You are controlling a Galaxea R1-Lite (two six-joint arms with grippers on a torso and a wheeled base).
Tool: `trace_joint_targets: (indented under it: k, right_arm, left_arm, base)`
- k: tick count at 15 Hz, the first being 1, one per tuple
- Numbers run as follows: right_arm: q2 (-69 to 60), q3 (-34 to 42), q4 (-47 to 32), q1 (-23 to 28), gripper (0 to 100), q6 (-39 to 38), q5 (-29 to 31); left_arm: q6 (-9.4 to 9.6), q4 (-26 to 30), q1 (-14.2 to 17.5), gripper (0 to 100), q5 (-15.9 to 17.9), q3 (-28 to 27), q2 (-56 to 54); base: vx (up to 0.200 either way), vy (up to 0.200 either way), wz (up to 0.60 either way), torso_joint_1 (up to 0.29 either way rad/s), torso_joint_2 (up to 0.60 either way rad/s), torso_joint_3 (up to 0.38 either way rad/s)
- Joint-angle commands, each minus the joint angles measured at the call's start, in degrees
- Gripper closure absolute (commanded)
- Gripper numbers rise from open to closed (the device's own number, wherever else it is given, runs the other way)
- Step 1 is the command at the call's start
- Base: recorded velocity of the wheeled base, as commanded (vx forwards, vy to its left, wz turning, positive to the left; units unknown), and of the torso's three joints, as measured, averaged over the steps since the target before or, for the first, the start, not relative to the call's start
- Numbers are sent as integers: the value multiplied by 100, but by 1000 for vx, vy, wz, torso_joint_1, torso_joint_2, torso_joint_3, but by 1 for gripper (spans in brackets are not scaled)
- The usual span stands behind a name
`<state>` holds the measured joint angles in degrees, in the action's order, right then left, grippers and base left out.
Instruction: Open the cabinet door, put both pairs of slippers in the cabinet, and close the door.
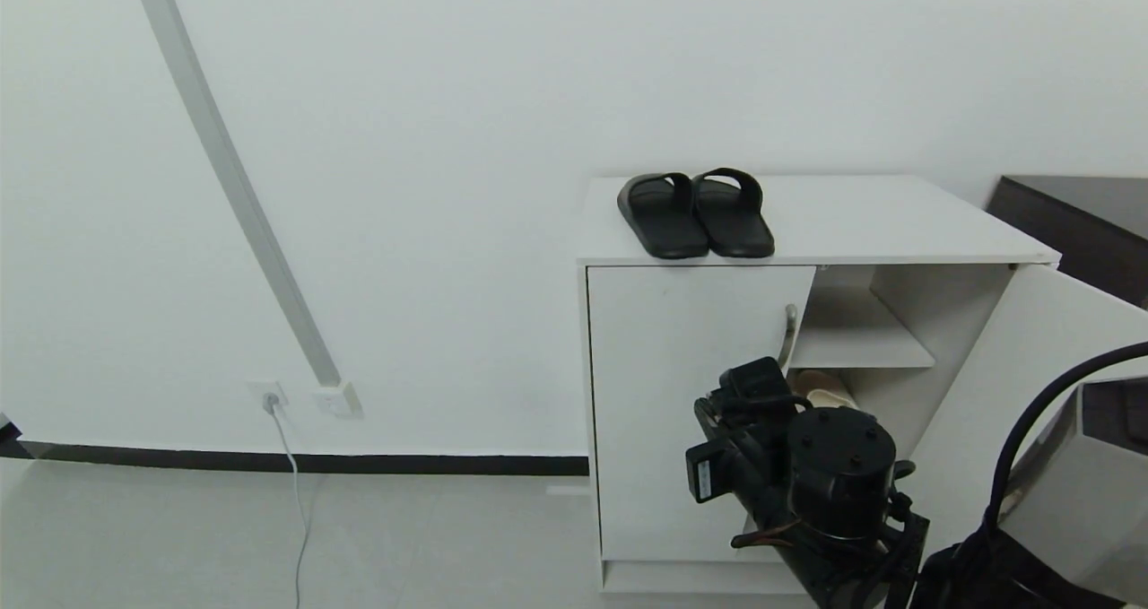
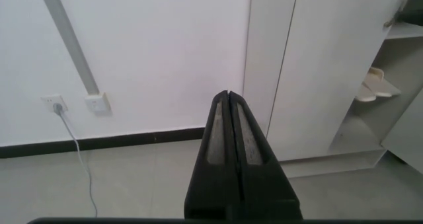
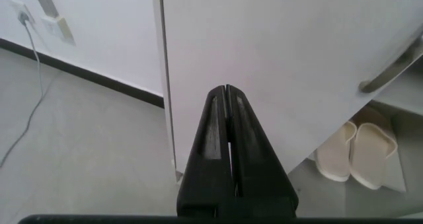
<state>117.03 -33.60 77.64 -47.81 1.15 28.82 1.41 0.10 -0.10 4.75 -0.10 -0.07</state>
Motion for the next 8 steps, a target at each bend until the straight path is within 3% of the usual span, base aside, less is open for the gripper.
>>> trace_joint_targets:
  k: [1, 8]
  right_arm:
    - [4, 55, 5, -9, 100, 0, 1]
    - [22, 90, 58, 17, 100, 8, 1]
  left_arm:
    - [-1, -1, 1, 100, -1, 1, 7]
    - [-1, -1, 1, 100, -1, 1, 7]
  base:
    - [0, 0, 0, 188, -510, -315]
    - [0, 0, 0, 221, -530, -317]
